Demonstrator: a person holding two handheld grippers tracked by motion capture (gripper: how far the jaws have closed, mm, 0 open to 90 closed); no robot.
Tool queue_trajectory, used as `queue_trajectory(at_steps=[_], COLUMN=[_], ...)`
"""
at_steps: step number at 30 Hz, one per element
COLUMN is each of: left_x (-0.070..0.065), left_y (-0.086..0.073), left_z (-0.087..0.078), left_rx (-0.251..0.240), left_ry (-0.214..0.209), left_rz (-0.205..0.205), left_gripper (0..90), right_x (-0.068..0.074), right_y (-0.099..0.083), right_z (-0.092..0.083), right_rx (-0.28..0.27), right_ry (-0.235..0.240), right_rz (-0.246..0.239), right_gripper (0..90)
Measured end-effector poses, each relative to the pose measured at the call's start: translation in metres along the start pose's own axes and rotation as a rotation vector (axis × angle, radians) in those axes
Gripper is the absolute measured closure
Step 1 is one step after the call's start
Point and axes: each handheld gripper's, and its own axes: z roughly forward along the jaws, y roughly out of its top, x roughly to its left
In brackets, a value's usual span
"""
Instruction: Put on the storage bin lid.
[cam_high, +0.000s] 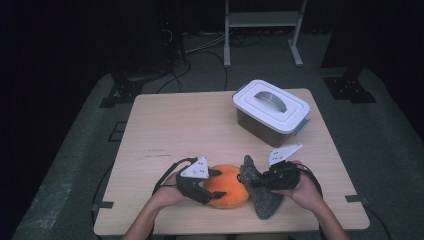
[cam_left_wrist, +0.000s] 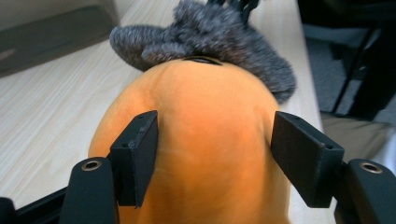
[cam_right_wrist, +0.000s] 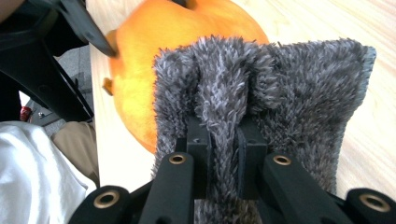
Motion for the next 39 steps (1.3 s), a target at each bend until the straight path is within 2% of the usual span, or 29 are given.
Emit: queue_trajectory(at_steps=[2, 4, 5, 11, 14, 18, 20, 24, 31, 33, 39], left_x=[0.002, 0.004, 0.005, 0.004, 0.005, 0.005, 0.006, 0.006, 0.004, 0.004, 0.004], left_y=[0.001, 0.001, 0.001, -0.003, -0.008, -0.012, -0.014, -0.014, -0.013, -0.014, -0.014], left_z=[-0.004, -0.004, -0.004, 0.002, 0.003, -0.001, -0.002, -0.002, 0.000, 0.001, 0.001], left_rx=[-0.018, -0.024, -0.016, 0.012, 0.037, 0.043, 0.042, 0.031, 0.033, 0.031, 0.031], left_ry=[0.018, 0.078, 0.088, 0.069, 0.045, 0.038, 0.039, 0.031, 0.024, 0.023, 0.018], left_rz=[-0.016, -0.033, -0.042, -0.045, -0.040, -0.042, -0.046, -0.039, -0.023, -0.022, -0.018], left_gripper=[31.9, 30.7, 28.4, 28.7, 30.8, 31.0, 30.6, 28.4, 22.8, 21.9, 19.7], right_x=[-0.001, 0.000, 0.000, 0.003, 0.003, 0.004, 0.004, 0.002, -0.004, -0.006, -0.006], right_y=[-0.002, -0.001, -0.001, -0.001, -0.001, -0.006, -0.008, -0.015, -0.041, -0.051, -0.067], right_z=[0.000, 0.001, 0.001, 0.001, 0.001, -0.001, -0.007, -0.035, -0.081, -0.095, -0.118], right_rx=[0.000, 0.002, 0.002, 0.004, 0.008, 0.028, 0.026, -0.047, -0.111, -0.122, -0.119], right_ry=[0.004, -0.003, 0.001, 0.011, 0.015, -0.002, -0.023, -0.036, -0.130, -0.155, -0.221], right_rz=[0.008, 0.009, 0.009, 0.002, 0.002, 0.008, 0.017, 0.051, 0.114, 0.138, 0.173], right_gripper=[78.4, 78.3, 78.3, 78.3, 78.3, 78.4, 78.5, 78.5, 78.4, 78.4, 78.0])
